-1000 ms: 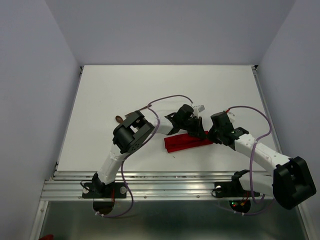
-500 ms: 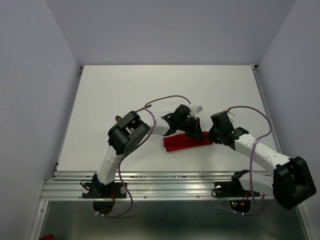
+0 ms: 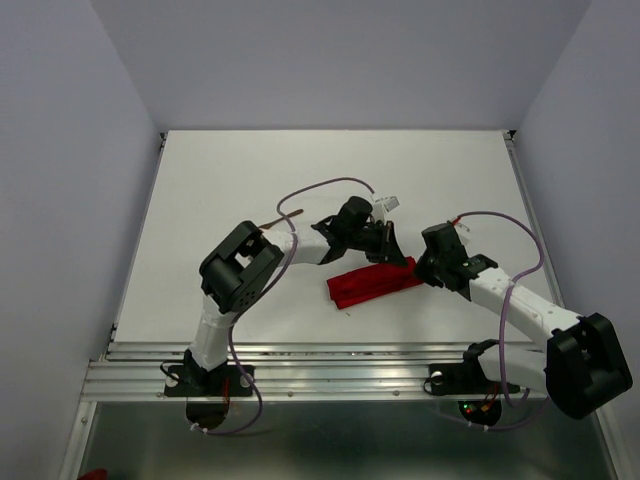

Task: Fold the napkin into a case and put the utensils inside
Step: Stuff the top corner of the smaller-rectangle-folded napkin into the folded napkin.

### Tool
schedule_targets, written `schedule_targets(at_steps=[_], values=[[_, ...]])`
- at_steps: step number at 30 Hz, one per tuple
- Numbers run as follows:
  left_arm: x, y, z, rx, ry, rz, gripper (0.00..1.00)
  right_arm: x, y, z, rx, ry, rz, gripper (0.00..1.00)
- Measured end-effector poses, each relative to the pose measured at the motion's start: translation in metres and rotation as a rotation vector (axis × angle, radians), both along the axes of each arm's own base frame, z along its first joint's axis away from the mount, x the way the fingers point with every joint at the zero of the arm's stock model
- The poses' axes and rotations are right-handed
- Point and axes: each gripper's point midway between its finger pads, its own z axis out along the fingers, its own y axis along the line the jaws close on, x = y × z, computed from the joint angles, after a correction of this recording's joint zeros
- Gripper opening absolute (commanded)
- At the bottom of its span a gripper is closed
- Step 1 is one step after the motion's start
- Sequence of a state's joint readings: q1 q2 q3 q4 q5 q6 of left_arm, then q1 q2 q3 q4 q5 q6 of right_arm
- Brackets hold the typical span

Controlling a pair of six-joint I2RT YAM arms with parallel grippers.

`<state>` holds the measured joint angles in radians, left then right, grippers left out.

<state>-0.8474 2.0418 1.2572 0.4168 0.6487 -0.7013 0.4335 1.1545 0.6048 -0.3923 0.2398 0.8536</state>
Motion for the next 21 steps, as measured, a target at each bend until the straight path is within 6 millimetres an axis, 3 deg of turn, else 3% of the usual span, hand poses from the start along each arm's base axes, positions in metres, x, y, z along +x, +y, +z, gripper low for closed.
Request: schedule_targets(at_steps=[12,21], values=[[0.009,-0.008,-0.058,0.084,0.063,-0.003,0.00,0.000,0.000,0.000,-0.001,0.000,0.000,0.01],[-0.006,-0.015,-0.063,0.081,0.065,-0.035,0.00,0.000,-0.004,-0.010,-0.035,0.028,-0.008,0.01]])
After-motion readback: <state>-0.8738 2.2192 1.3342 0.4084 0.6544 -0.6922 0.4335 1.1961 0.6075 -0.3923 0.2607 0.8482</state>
